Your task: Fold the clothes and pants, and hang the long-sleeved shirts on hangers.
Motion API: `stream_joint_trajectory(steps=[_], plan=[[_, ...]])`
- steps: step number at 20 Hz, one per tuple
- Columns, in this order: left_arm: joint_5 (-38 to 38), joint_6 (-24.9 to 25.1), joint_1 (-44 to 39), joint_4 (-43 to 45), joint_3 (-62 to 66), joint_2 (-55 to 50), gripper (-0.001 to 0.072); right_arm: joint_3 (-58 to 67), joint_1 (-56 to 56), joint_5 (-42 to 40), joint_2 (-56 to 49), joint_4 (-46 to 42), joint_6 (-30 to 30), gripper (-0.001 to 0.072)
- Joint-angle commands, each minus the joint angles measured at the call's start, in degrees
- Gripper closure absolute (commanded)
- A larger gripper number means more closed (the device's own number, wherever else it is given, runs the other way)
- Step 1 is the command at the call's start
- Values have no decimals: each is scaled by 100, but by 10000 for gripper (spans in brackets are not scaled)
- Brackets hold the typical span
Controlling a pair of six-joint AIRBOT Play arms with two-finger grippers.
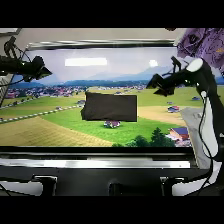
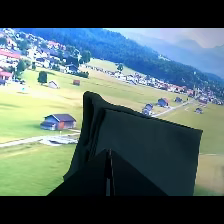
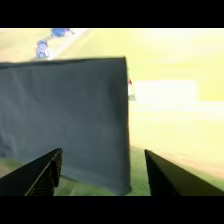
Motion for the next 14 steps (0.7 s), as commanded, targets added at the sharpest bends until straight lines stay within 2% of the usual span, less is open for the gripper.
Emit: stream_joint_trajectory(steps=[1,3,5,11,13,14], plan=[[2,0,90,-2,4,2,687,-1379,-713,-308,-31,1530,-1272,135],[4,2,92,0,4,2,687,-1884,-616,-584,-210,1878,-1650,138],[9,0,90,0,4,2,687,-2092,-420,-732,-457,2124,-1912,178],[7,0,90,0,4,2,687,-2094,216,-1266,-931,2297,-1952,188],[7,0,90,0,4,2,687,-2094,407,-1436,-949,2356,-1952,248],[7,0,90,0,4,2,687,-2094,481,-1486,-946,2433,-1961,341]])
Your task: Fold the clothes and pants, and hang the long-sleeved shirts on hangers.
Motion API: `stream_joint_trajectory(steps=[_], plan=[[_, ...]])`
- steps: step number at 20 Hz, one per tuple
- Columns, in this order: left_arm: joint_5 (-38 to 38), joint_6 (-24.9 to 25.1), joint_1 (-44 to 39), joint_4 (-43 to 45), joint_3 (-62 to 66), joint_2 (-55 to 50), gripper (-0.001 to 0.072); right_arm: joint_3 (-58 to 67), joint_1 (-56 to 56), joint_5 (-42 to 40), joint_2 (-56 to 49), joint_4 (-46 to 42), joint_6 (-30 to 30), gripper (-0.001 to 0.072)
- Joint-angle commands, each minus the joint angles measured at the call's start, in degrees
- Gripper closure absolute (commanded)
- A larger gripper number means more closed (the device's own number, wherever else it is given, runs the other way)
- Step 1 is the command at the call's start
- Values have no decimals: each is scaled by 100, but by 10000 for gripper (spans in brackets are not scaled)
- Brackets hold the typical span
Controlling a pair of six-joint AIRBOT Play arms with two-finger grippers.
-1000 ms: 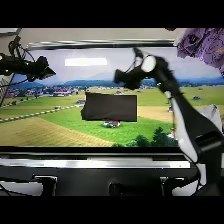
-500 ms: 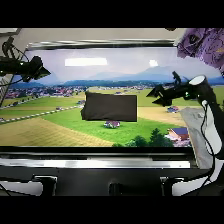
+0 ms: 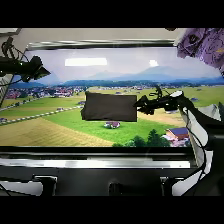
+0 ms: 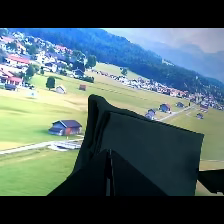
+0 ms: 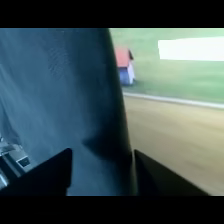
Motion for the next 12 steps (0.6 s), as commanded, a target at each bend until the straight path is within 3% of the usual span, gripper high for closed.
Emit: stream_joint_trajectory(steps=[1,2,5,12], plan=[[0,0,7,2,2,2,687,-26,286,-330,-74,256,-133,505],[2,0,7,2,2,2,686,-20,299,-341,-52,431,-208,670],[2,0,7,2,2,-2,687,431,210,-267,76,487,-175,673],[-7,0,7,0,2,-2,687,2391,-603,-278,247,-103,745,674]])
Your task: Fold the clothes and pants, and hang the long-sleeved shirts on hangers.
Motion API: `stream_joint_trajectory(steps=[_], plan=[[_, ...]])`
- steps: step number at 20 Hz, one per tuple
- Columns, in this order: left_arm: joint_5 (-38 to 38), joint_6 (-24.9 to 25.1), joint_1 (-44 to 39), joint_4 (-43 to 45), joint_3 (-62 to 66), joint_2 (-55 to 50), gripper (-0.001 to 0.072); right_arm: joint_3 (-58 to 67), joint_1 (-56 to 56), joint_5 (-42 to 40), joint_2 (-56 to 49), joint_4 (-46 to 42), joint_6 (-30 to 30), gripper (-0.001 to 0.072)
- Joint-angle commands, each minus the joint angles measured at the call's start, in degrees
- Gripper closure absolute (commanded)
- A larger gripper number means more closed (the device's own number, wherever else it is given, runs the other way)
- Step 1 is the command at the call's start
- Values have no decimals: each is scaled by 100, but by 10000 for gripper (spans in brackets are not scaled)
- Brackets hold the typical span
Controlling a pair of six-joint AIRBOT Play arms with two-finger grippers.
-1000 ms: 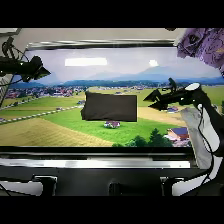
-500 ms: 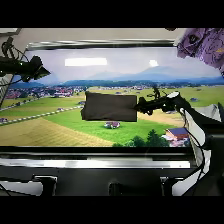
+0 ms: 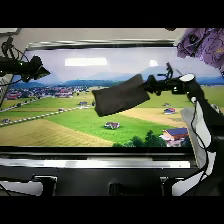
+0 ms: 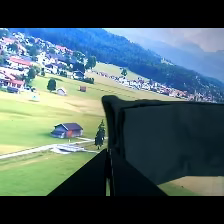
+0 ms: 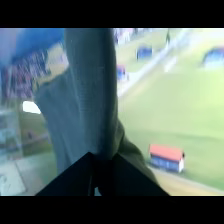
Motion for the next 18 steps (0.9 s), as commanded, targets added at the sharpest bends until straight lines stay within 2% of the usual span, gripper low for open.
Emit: stream_joint_trajectory(steps=[1,6,12,18], plan=[[-4,0,7,0,2,-2,687,868,-444,-94,94,-195,498,674],[-4,-2,7,0,2,0,686,1220,-1132,-221,483,-1010,1215,675],[-7,-4,7,-4,2,0,687,1220,-1928,-240,1255,-2702,2651,675],[-177,-2,7,-2,2,0,686,1220,-2197,-33,1853,-4214,3810,675]])
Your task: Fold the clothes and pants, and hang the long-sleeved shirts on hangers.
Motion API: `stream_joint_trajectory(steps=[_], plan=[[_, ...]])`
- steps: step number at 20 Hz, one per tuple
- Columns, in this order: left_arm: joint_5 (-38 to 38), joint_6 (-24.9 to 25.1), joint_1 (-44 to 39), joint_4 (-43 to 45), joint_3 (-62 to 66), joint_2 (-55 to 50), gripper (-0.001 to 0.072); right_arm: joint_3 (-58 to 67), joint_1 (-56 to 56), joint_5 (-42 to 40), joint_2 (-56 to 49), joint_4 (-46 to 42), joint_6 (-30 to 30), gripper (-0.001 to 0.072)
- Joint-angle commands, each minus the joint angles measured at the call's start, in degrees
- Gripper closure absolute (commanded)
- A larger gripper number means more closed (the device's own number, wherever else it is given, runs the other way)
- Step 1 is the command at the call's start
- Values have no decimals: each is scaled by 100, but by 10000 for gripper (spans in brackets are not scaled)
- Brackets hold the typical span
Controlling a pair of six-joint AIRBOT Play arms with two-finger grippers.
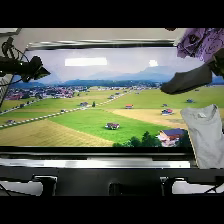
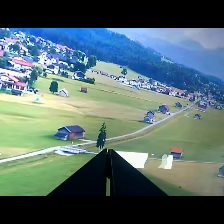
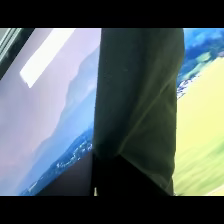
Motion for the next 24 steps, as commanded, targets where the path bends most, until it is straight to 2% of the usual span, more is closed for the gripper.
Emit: stream_joint_trajectory(steps=[1,9,17,21,24], plan=[[-186,0,4,0,4,-2,686,7,-118,205,345,-1150,857,675],[-271,2,4,0,4,-2,686,7,-118,920,857,-2269,1528,675],[-269,26,4,2,4,-4,686,7,-118,1663,1231,-2691,1711,675],[-269,111,4,2,4,-4,686,7,-125,2347,1405,-2881,1705,676],[-269,111,4,2,4,-4,686,-72,-125,2911,1405,-3067,1370,677]])
